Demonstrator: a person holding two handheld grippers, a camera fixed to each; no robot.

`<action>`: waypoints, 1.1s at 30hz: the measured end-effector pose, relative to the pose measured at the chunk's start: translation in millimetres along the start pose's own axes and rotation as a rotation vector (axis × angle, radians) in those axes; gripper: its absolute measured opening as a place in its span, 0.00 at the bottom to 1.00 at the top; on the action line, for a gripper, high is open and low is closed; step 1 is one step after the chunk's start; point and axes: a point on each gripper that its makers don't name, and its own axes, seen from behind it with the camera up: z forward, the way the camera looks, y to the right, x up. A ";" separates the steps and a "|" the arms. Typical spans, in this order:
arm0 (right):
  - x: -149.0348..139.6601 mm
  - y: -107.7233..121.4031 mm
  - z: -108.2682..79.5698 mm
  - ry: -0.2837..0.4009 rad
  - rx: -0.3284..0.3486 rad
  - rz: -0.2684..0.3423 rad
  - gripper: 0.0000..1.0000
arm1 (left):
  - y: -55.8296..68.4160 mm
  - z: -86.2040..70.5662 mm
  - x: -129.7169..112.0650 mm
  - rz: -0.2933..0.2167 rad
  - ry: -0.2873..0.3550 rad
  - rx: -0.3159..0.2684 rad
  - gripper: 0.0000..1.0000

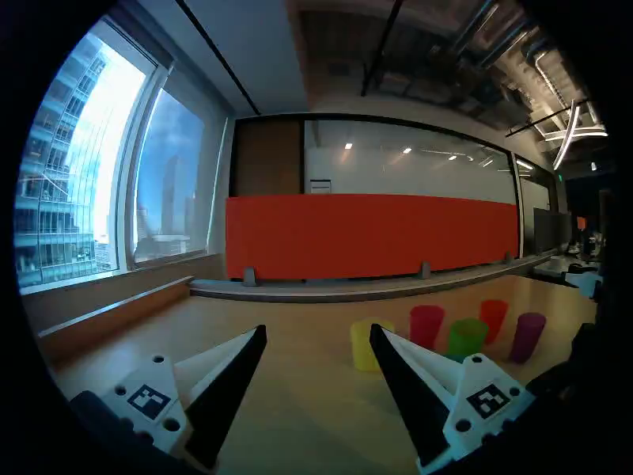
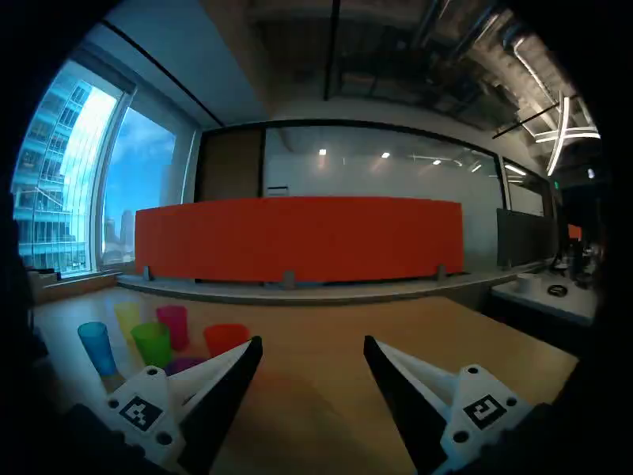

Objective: Pour water

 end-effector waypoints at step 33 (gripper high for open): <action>123.1 -9.9 15.7 -0.033 0.079 -0.012 0.99 | -8.4 22.2 90.0 0.006 -0.078 -0.039 0.97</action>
